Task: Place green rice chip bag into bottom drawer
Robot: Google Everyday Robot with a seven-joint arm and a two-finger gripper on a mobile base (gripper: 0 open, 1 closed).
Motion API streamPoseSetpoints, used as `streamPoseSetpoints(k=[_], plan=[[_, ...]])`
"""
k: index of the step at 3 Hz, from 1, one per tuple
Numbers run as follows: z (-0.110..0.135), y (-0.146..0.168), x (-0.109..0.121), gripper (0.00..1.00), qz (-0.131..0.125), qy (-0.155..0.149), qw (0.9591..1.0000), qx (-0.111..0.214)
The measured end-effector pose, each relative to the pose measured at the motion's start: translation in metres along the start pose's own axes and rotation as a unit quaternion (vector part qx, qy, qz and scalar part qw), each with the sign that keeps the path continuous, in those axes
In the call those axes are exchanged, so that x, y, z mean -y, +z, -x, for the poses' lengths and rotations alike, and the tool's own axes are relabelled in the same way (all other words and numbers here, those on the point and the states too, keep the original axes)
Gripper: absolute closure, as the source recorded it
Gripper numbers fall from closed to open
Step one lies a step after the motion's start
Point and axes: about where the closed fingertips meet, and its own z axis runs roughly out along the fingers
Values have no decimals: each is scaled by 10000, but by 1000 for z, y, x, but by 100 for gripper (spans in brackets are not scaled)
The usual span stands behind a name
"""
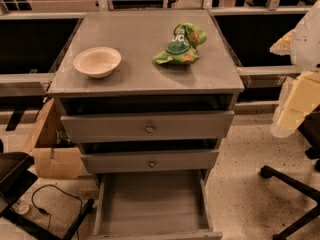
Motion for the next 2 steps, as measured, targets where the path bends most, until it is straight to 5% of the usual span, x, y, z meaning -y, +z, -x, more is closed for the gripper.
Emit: streamPoseSetpoints(k=[1, 2], plan=[[0, 0, 0, 0, -1, 1, 10000, 2], [1, 4, 25, 0, -60, 260, 9989, 374]])
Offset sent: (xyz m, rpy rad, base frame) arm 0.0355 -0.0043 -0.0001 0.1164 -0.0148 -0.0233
